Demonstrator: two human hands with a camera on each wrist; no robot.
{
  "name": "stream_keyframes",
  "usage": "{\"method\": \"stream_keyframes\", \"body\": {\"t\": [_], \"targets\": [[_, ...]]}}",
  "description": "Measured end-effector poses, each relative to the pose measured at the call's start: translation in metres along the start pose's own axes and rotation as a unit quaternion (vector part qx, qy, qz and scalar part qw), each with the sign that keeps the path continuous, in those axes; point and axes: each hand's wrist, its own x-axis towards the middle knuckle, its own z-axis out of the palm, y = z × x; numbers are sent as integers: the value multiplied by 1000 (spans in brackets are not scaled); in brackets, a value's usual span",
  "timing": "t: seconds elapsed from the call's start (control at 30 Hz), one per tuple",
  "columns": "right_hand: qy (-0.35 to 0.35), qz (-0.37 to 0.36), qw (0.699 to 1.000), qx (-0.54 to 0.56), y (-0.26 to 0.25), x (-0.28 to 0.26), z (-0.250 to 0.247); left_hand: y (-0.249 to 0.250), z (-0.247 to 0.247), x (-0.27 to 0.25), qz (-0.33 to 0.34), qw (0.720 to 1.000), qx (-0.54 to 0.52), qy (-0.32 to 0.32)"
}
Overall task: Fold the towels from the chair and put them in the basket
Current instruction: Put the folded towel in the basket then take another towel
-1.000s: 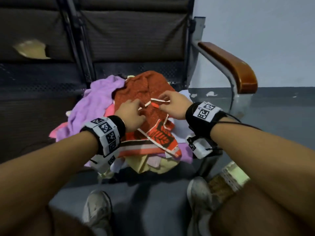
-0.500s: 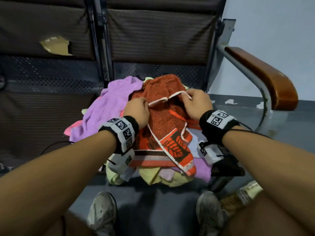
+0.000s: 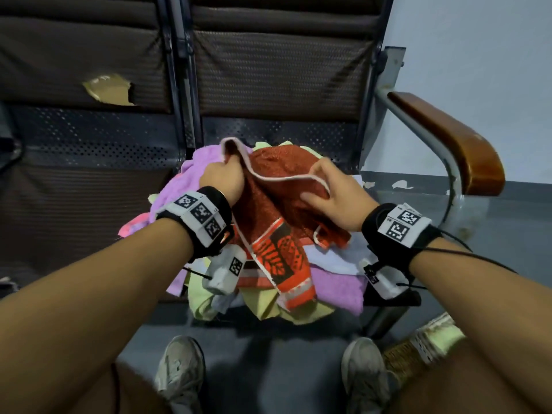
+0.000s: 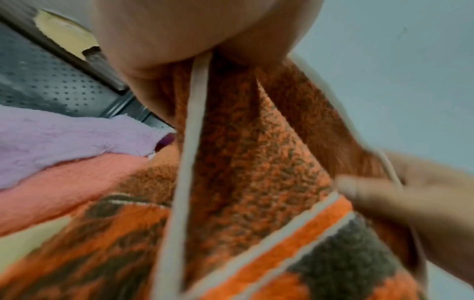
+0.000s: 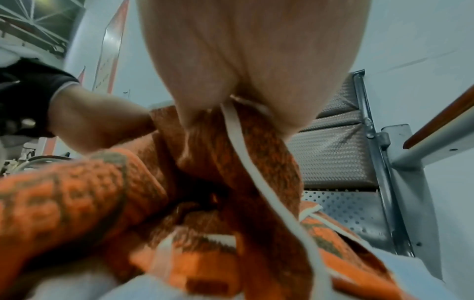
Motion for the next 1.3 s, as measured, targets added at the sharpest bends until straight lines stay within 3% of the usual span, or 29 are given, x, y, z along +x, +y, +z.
{"method": "stream_keyframes", "body": {"t": [0.07, 0.13, 0.23, 0.33, 0.4, 0.5, 0.57, 0.63, 0.77, 0.87, 0.93, 1.07, 1.3], "targets": [[-67, 45, 993, -84, 5, -4, 1, 5, -10, 1, -52, 994, -87, -31], [-115, 121, 968, -190, 11, -6, 0, 5, -18, 5, -67, 987, -139, -48], [-61, 191, 958, -206, 17, -7, -5, 4, -27, 7, -74, 973, -218, -19], [57, 105, 993, -21, 3, -3, -8, 9, -29, 2, -85, 932, -351, -23], [61, 7, 995, 78, -19, -4, -6, 13, -29, -3, -93, 920, -376, -62], [-40, -86, 995, 14, -45, -8, 3, 21, -28, -10, -77, 917, -377, -102], [-140, -87, 985, -44, -55, -10, 9, 24, -27, -13, -76, 917, -379, -98], [-186, -41, 979, -70, -60, -9, 15, 27, -25, -15, -80, 914, -386, -97], [-77, 58, 995, -21, -71, -6, 31, 35, -22, -26, -89, 906, -394, -128], [-9, 115, 992, -59, -75, 4, 41, 44, -16, -41, -87, 897, -404, -156], [-2, 133, 989, -71, -72, 9, 43, 46, -16, -42, -84, 901, -400, -147], [-2, 137, 988, -68, -63, 11, 39, 43, -26, -34, -79, 882, -435, -161], [98, 107, 989, -22, -47, 19, -5, 25, -34, -11, -64, 916, -395, -17]]}}
